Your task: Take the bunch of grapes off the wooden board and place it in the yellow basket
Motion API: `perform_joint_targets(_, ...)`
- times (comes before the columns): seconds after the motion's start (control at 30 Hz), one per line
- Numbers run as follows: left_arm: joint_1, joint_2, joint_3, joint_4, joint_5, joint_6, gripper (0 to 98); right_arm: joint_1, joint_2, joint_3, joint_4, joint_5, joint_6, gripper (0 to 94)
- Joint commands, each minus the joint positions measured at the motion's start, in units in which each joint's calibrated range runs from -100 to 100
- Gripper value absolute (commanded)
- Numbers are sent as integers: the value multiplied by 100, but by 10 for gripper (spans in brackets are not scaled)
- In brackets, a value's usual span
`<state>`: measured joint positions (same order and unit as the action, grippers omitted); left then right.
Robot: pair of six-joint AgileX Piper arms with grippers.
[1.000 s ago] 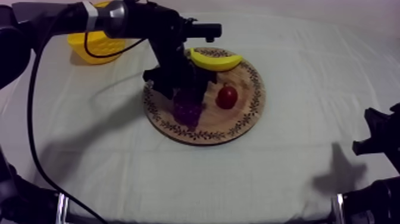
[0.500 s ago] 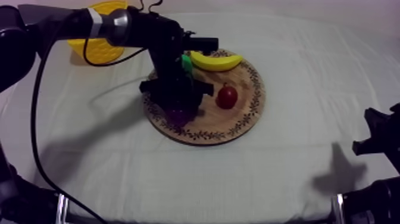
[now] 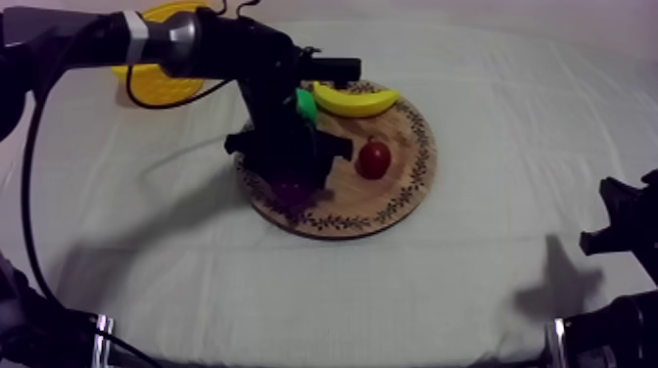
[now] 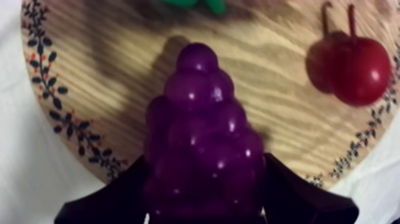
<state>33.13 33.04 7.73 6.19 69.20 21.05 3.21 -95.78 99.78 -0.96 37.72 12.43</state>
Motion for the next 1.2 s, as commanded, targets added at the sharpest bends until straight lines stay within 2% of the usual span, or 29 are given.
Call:
perform_joint_targets(0.0,23,-349,201,-35,6,31,560,1,2,-1,0,3,0,3)
perform_joint_targets(0.23,36,-1689,1035,-117,4,140,563,1,2,-1,0,3,0,3)
perform_joint_targets(0.4,-184,-2670,1662,-130,7,78,564,1,2,-1,0,3,0,3)
perform_joint_targets(0.57,-664,-3528,2192,-116,88,-155,567,1,2,-1,0,3,0,3)
perform_joint_targets(0.87,-1883,-4521,3027,-132,202,-775,571,1,2,-1,0,3,0,3)
perform_joint_targets(1.03,-2390,-4686,2689,-125,410,-1045,573,1,2,-1,0,3,0,3)
perform_joint_targets(1.17,-2608,-4598,1980,-142,649,-1102,575,1,2,-1,0,3,0,3)
